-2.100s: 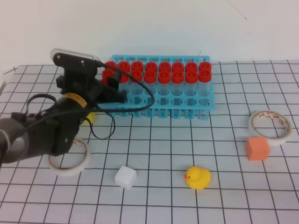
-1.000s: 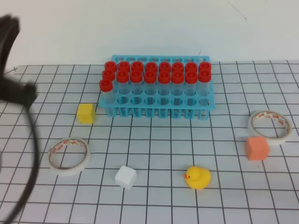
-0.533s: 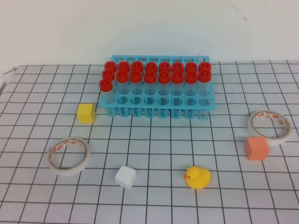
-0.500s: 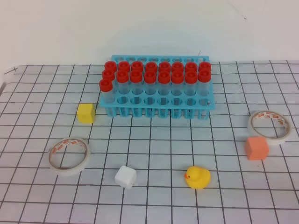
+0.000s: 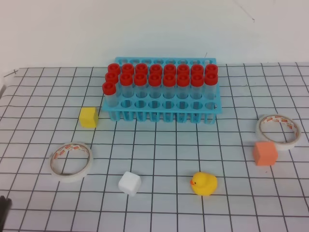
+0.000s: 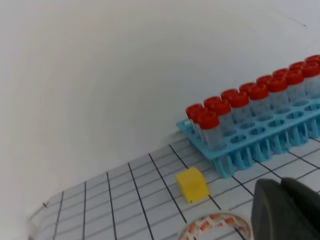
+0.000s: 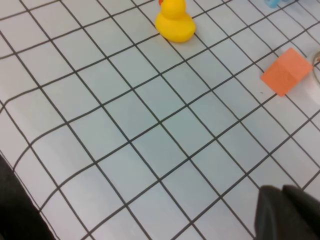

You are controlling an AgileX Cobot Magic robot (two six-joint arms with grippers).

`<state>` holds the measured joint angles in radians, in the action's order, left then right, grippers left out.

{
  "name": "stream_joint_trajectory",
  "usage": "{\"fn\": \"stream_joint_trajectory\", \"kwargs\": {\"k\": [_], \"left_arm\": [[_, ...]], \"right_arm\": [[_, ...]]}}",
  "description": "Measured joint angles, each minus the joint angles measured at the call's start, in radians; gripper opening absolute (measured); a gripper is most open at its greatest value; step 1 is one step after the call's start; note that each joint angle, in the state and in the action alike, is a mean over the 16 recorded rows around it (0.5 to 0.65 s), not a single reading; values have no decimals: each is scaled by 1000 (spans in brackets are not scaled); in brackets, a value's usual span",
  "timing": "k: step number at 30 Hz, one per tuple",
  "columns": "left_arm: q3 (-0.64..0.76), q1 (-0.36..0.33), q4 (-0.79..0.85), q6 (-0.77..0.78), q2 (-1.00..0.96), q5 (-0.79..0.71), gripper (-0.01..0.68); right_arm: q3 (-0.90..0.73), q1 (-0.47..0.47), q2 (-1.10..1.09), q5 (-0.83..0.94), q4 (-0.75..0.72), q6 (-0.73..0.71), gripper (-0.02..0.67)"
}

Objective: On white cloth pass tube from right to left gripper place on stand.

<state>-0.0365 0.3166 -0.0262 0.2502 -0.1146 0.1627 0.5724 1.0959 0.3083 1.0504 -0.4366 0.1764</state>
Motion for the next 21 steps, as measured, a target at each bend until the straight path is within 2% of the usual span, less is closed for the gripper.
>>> {"fn": "stream_joint_trajectory", "kwargs": {"k": [12, 21], "left_arm": [[51, -6, -63, -86, 11, -189, 0], [55, -99, -101, -131, 75, -370, 0]], "right_arm": [[0, 0, 0, 0, 0, 0, -1], [0, 0, 0, 0, 1, 0, -1]]}}
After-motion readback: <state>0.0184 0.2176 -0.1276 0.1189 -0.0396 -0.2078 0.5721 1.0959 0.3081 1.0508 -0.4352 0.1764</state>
